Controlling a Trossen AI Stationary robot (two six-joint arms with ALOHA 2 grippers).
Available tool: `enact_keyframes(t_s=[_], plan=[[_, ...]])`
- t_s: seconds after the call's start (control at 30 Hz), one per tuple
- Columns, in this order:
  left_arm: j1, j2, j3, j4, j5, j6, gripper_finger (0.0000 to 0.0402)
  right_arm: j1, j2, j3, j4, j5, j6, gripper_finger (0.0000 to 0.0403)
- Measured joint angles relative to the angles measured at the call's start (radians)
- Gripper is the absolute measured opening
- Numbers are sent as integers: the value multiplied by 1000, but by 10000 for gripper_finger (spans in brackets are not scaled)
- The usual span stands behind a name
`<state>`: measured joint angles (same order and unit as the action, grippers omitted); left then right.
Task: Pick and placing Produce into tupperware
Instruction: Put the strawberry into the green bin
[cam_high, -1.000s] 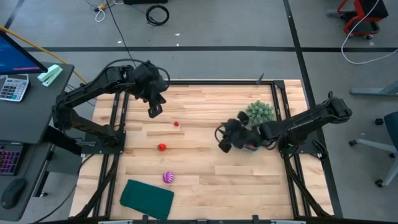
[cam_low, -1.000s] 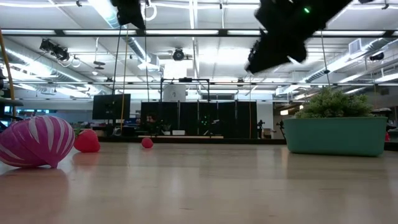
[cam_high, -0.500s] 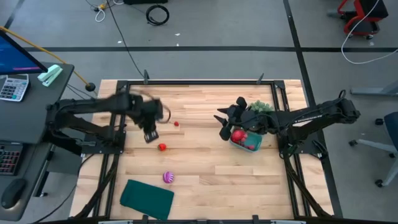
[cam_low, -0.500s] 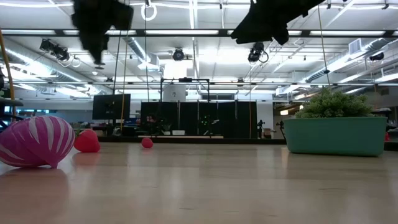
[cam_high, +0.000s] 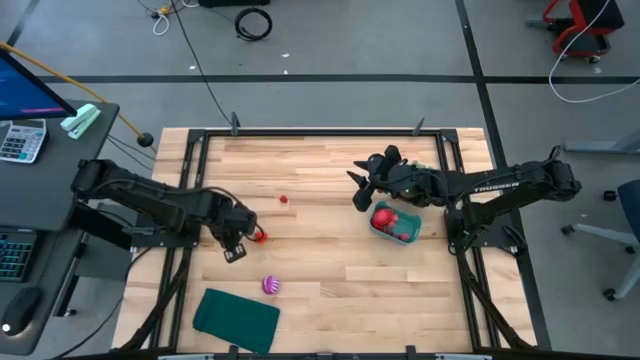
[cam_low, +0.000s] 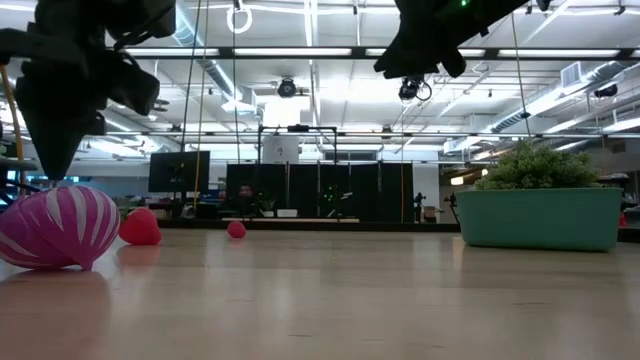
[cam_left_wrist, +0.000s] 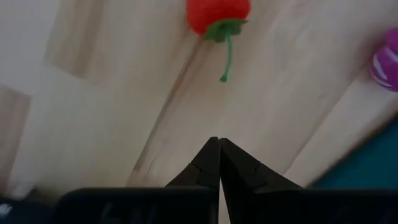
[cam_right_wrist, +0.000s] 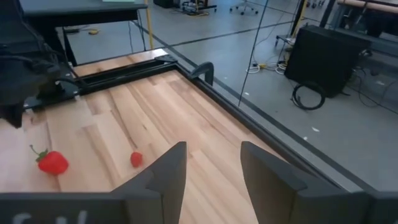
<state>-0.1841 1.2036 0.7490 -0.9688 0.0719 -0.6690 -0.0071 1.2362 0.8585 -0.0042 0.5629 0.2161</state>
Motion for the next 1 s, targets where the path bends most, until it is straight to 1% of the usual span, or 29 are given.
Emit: enact_keyframes(t_s=[0.3, 0.47, 0.6, 0.67, 0.8, 1.0], plan=[[-23, 0, -21, 54, 0, 6, 64, 1, 0, 0, -3, 0, 0, 161], [-23, 9, -21, 185, 0, 11, 101, 1, 0, 0, -3, 0, 1, 161], [-22, 23, -20, 236, -16, 49, 125, 1, 0, 0, -3, 0, 1, 161], [-21, 33, -21, 224, -43, 55, 136, 1, 0, 0, -3, 0, 1, 161], [-20, 66, -20, 215, -61, 84, 154, 1, 0, -2, -7, 0, 1, 161], [-19, 119, -20, 215, -105, 115, 162, 1, 1, -2, -10, 0, 1, 161]])
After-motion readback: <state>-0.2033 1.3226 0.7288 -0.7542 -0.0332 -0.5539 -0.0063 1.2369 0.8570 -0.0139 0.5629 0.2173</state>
